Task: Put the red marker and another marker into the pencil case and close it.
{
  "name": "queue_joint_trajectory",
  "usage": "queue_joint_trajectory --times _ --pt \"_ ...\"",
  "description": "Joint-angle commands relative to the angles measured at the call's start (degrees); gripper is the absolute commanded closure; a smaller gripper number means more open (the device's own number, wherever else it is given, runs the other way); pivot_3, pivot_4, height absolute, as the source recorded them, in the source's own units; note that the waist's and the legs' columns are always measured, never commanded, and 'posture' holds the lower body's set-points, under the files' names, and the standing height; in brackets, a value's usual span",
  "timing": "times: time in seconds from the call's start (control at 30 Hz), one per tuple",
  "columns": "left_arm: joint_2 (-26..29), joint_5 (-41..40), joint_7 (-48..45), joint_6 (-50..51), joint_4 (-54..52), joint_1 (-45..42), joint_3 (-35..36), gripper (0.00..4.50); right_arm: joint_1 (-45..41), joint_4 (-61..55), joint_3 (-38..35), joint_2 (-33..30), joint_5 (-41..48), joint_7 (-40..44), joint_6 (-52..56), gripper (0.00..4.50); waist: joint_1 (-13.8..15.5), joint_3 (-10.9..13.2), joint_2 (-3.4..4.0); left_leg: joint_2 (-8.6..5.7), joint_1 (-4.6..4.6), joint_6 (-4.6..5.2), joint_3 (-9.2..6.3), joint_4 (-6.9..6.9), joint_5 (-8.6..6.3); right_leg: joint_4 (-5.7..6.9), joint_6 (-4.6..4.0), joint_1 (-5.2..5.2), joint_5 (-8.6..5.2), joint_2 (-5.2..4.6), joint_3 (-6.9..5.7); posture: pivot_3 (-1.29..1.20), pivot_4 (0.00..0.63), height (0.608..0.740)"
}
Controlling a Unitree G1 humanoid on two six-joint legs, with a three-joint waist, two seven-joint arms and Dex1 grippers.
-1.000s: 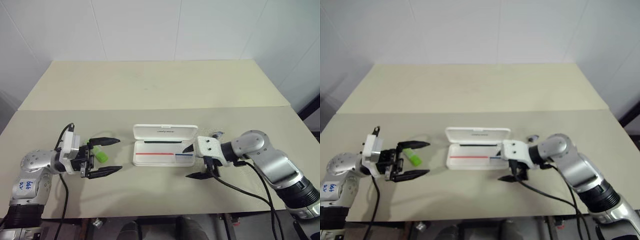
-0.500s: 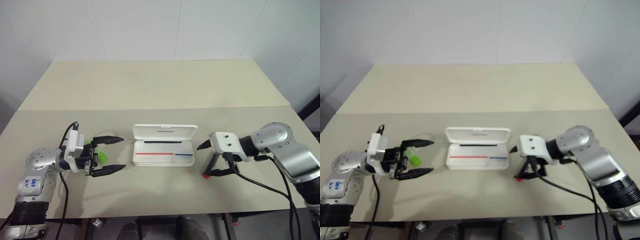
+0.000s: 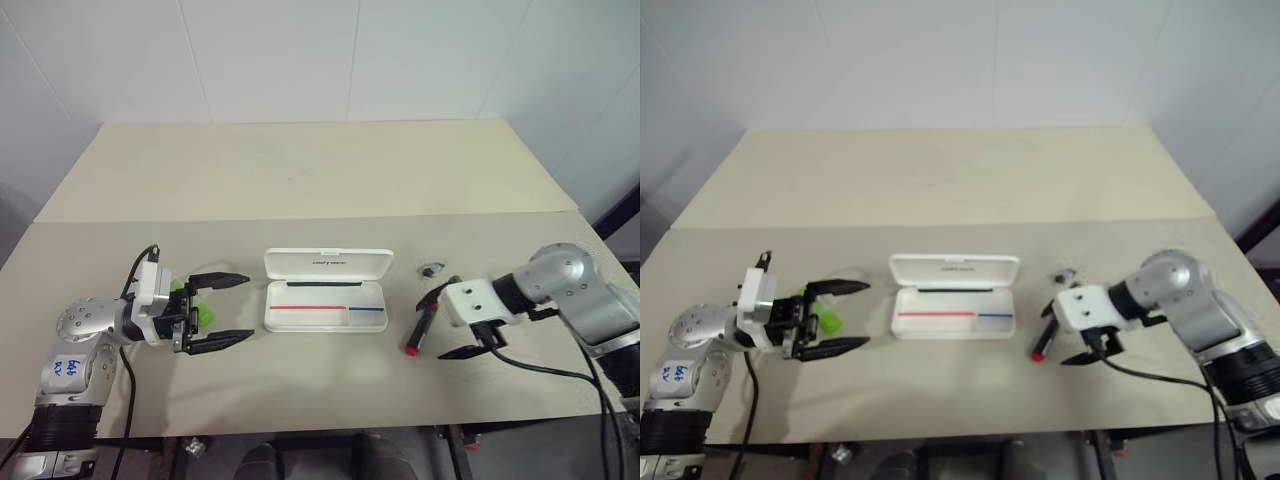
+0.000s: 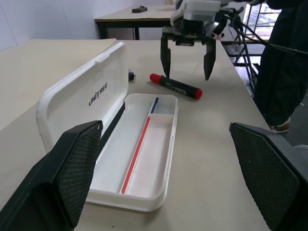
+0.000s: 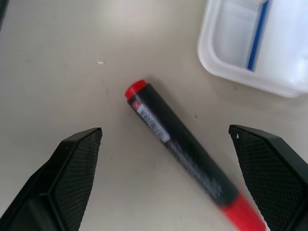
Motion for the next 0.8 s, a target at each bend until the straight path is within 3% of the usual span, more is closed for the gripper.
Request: queue_joint_trajectory --times 0.03,0.37,0.8 --pt "0.28 -0.88 -0.11 -0.58 -2.46 0.83 0.94 0.00 -1.94 2.13 0.53 0.73 -1.77 1.07 -3.02 0.03 0.03 0.00 0.00 0.00 0.00 0.00 0.01 0.00 0.00 -0.01 0.00 0.00 0.00 -0.01 0.00 0.00 0.150 0.740" --pt "0.79 -0.87 1.25 -0.42 -4.01 3.02 2.23 0.00 -5.47 10.34 4.49 2.65 -6.46 2.79 -6.21 0.03 0.05 0.00 0.00 0.00 0.01 0.00 0.02 0.00 0.00 0.02 0.00 0.02 0.00 -0.02 0.01 0.00 0.150 0.740" --pt "0.61 -0.82 2.90 -0.21 -5.71 4.39 2.62 0.00 -7.58 13.10 4.26 3.40 -5.97 1.33 -5.13 3.87 -0.46 -0.08 -0.14 0.00 0.13 -0.02 0.24 0.17 0.11 -0.34 -0.27 0.23 0.49 -0.06 0.16 0.00 0.150 0.740"
